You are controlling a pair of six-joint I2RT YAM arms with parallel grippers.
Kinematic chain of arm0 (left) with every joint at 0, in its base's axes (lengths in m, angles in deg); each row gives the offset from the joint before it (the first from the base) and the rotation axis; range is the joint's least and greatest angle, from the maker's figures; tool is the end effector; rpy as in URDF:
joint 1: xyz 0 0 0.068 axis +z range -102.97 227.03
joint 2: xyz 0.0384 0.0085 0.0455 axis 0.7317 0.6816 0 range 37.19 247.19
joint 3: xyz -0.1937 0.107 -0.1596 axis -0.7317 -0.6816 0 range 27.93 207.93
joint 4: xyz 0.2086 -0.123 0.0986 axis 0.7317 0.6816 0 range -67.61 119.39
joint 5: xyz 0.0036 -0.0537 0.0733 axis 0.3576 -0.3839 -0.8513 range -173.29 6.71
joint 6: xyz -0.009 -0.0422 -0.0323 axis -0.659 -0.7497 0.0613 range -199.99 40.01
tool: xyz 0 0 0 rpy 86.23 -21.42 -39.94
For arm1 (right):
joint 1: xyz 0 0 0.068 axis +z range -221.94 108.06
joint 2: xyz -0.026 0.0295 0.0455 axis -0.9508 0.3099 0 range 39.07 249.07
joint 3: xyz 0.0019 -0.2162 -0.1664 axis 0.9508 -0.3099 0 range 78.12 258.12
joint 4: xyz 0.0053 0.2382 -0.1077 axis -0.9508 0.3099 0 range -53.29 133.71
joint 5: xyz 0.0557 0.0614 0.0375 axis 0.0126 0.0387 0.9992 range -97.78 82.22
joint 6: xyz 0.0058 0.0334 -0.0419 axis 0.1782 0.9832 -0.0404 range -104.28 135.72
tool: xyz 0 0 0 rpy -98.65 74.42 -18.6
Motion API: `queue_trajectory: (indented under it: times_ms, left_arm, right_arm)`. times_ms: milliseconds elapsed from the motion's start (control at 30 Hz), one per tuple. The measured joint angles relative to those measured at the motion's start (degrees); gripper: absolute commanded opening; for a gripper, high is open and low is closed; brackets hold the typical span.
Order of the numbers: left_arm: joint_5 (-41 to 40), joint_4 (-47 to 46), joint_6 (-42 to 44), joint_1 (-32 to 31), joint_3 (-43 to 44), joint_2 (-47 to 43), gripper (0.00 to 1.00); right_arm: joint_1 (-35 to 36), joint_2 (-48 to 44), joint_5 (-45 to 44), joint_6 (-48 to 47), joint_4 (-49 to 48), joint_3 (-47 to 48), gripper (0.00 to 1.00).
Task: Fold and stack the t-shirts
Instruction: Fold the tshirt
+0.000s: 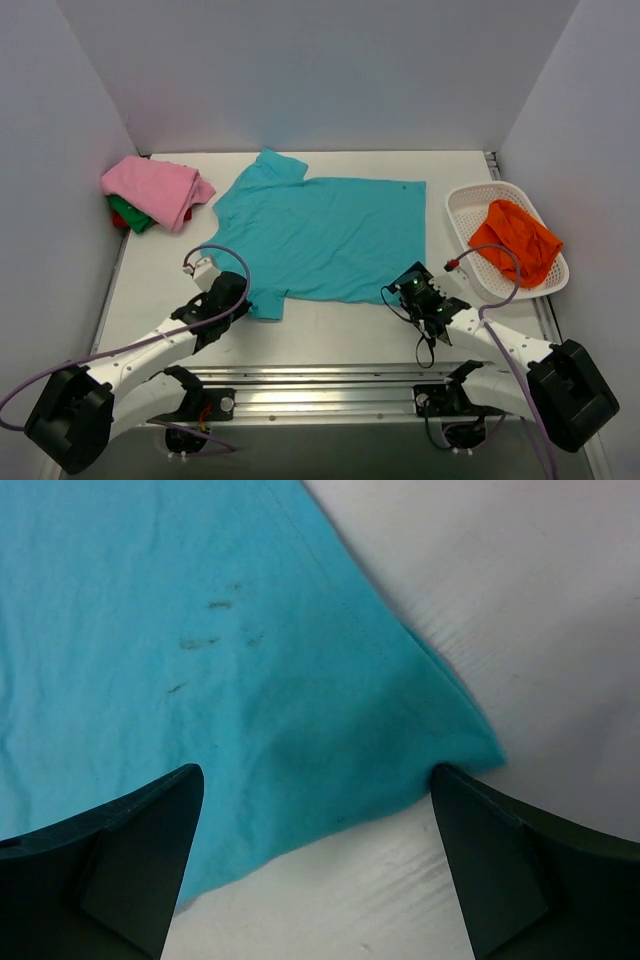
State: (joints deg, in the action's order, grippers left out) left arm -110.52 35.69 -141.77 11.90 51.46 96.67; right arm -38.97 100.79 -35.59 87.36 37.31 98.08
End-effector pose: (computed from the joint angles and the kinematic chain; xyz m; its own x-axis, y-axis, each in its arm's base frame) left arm 0.1634 -0.0952 0.1656 -0.5286 -0.5860 -0.6141 -0.4194 0.8093 -0.4113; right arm 0.1732 0.0925 0.1566 -0.3604 0.7667 -0.5312 0.4757 0.6410 0.6024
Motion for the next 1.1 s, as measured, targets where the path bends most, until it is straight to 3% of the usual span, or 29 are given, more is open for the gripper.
queue_trajectory:
  times_ms: [300,400,467,800,1100]
  left_arm:
    - [4.7,-3.4,3.3,3.8,-1.8,-3.2,0.02]
    - [5.6,-3.8,3.8,4.5,-2.0,-3.1,0.02]
    - [6.0,-4.1,4.0,4.9,-2.1,-3.1,0.02]
    - [6.8,-4.1,4.2,5.7,-2.3,-3.9,0.02]
    - [6.7,-2.4,4.2,5.9,-2.5,-5.9,0.02]
  right_arm:
    - [-0.3,3.6,0.9,-0.1,-1.9,2.1,0.88]
    - [-0.4,4.2,1.3,-0.2,-1.7,2.4,0.70]
    - [-0.4,4.6,1.6,-0.5,-1.7,2.4,0.49]
    - [-2.7,6.9,5.2,-2.0,-5.7,1.0,0.00]
    - [-3.0,4.1,5.7,-2.7,-3.4,0.7,0.00]
